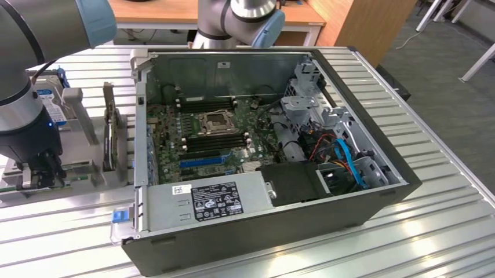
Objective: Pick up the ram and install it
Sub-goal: 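Pick up the ram and move it above insertion slot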
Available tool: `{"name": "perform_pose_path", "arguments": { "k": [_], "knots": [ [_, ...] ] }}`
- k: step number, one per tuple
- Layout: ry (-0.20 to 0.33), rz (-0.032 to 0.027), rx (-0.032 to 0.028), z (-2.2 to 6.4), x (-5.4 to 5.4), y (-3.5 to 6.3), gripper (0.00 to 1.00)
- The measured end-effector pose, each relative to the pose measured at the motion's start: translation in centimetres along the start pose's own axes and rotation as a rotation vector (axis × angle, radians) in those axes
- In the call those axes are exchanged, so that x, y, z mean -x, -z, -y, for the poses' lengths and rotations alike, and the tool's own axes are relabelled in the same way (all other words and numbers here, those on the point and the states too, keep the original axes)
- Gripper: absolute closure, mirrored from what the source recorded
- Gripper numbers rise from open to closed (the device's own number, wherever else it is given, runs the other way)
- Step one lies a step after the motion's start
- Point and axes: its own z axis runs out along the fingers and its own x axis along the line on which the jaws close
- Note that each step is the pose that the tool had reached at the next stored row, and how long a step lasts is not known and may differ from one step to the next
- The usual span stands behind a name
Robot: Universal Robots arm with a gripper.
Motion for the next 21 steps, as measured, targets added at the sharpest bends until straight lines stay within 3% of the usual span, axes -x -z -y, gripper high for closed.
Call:
{"name": "perform_pose_path", "arguments": {
  "k": [2, 3, 15, 17, 18, 21],
  "knots": [
    [0.0, 0.0, 0.0, 0.0, 0.0, 0.0, 0.75],
    [0.0, 0.0, 0.0, 0.0, 0.0, 0.0, 0.69],
    [0.0, 0.0, 0.0, 0.0, 0.0, 0.0, 0.69],
    [0.0, 0.0, 0.0, 0.0, 0.0, 0.0, 0.7],
    [0.0, 0.0, 0.0, 0.0, 0.0, 0.0, 0.77],
    [0.0, 0.0, 0.0, 0.0, 0.0, 0.0, 0.77]
  ]
}}
